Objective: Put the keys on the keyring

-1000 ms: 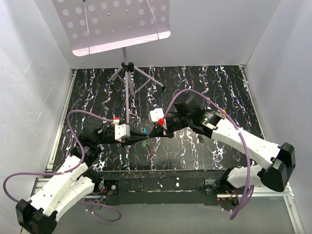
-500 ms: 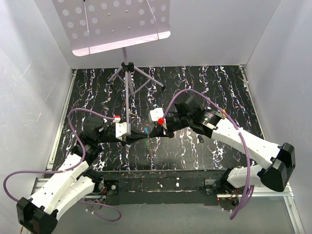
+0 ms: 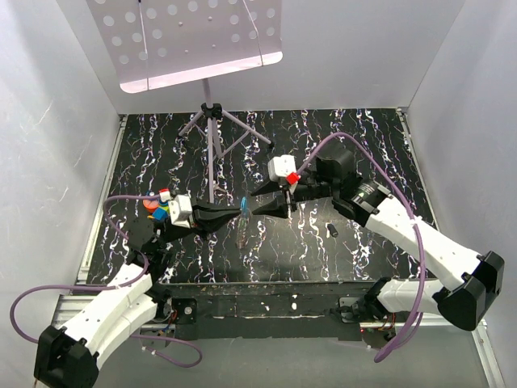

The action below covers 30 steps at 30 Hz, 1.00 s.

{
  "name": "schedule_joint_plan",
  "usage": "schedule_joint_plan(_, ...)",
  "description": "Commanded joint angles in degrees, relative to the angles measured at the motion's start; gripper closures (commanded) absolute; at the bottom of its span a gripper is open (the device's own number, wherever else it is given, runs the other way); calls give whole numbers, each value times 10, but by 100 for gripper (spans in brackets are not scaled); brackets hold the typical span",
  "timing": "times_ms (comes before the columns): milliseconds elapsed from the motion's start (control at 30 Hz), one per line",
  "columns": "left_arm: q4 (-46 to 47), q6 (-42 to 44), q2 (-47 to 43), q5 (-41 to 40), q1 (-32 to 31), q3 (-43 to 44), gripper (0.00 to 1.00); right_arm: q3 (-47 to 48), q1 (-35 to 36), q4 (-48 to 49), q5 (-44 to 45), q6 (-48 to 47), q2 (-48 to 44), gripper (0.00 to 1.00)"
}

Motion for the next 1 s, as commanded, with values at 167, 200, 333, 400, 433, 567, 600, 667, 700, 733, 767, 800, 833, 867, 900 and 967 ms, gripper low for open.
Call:
schedule_joint_plan(167,359,-196,63,-78,3,-25,100,-29,-9,149,-54,73,-19,44)
schedule_joint_plan(200,370,-203,69,-79,3,-24,100,-29,-11,157,-53,83,-19,44)
schedule_joint_plan(333,385,-209,74,-78,3,-24,100,-29,-11,175,-59,108,-18,46)
schedule_joint_plan(400,384,-210,74,-74,3,-23,100,-29,-11,189,-59,123,-16,48)
schedule_joint_plan(433,384,-210,74,-74,3,-24,100,-29,-11,200,-59,130,-15,50)
schedule_joint_plan(567,384,-212,74,-72,3,-25,100,-26,-11,222,-66,152,-9,57)
schedule_joint_plan(600,385,-213,74,-71,3,-24,100,-26,-11,229,-71,159,-7,58)
schedule_joint_plan(667,387,-214,76,-70,3,-25,100,-26,-11,240,-75,174,-3,61)
schedule_joint_plan(700,388,-214,75,-70,3,-26,100,-25,-11,244,-78,178,-2,62)
schedule_joint_plan(733,388,-214,75,-70,3,-26,100,-24,-11,246,-81,181,-1,64)
schedule_joint_plan(767,387,-213,76,-70,3,-26,100,-24,-11,248,-84,183,-1,65)
schedule_joint_plan(800,387,-212,75,-70,3,-27,100,-23,-10,249,-88,188,0,66)
schedule_joint_plan(833,387,-212,75,-70,3,-27,100,-24,-10,249,-91,189,0,67)
schedule_joint_plan(867,387,-212,76,-70,3,-27,100,-24,-7,248,-92,190,1,67)
schedule_joint_plan(900,388,-212,78,-70,3,-27,100,-24,-7,249,-93,192,1,68)
schedule_joint_plan(967,388,-213,78,-70,3,-27,100,-25,-3,252,-93,196,2,69)
